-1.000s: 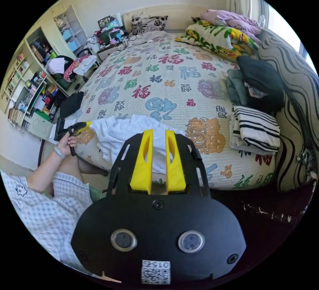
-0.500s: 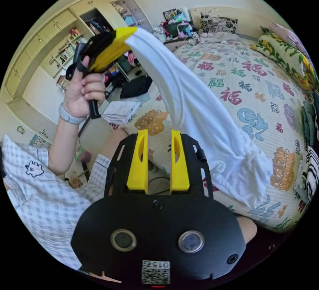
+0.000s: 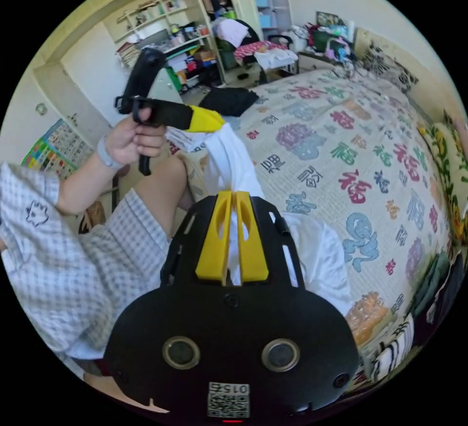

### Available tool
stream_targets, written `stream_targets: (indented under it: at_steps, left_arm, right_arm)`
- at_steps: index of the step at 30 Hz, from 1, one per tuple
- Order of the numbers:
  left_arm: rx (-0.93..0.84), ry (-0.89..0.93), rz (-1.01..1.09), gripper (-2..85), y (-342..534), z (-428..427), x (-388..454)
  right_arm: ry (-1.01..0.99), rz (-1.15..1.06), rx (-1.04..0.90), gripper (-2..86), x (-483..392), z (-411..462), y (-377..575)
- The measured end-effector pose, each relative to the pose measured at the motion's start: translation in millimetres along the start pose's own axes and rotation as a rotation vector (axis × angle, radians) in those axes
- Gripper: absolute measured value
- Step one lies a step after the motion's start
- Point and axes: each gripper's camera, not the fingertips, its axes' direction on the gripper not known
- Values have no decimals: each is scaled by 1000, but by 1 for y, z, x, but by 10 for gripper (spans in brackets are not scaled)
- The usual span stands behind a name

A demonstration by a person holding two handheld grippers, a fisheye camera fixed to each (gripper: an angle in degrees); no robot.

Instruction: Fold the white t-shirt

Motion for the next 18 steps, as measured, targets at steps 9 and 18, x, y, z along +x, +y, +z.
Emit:
stream_targets:
  at_steps: [9,18]
  left_arm:
    - [-112,-47,-306,85,115,25,-53]
    - [-339,-370,-116,57,102,73,-29]
  right_arm:
    - [-262,602,96,3,107,39,28]
    - [-311,625,98,4,127,38,29]
